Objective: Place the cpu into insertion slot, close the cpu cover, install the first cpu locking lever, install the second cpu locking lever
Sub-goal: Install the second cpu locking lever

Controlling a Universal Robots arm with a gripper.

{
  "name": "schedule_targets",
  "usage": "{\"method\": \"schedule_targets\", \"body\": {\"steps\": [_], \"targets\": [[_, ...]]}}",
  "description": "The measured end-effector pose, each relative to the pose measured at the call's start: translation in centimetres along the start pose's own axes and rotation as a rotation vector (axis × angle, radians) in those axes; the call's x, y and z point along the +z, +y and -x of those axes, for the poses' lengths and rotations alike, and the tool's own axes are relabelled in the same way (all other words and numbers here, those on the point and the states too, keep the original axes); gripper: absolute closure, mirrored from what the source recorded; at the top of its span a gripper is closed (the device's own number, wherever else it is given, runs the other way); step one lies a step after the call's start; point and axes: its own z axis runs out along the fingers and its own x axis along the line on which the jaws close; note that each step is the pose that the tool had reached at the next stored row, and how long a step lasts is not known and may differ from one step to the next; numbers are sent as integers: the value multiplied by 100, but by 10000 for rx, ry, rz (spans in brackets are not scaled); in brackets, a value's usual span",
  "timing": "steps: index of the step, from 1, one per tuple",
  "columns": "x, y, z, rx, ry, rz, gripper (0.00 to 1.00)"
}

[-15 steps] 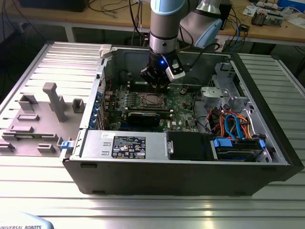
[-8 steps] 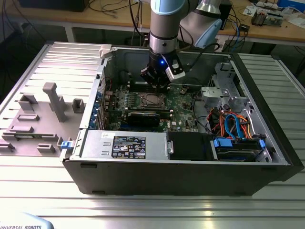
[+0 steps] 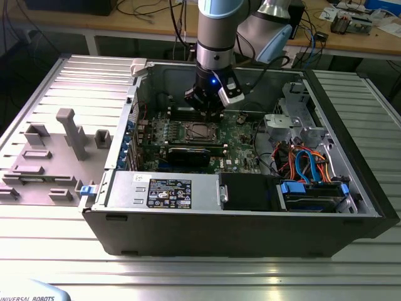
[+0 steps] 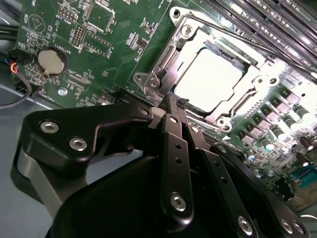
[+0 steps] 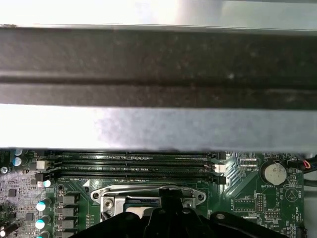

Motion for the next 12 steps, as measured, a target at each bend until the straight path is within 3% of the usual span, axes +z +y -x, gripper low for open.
{"method": "schedule_targets", "body": {"steps": [12], "targets": [[-21, 1, 1, 0, 0, 0, 89]]}}
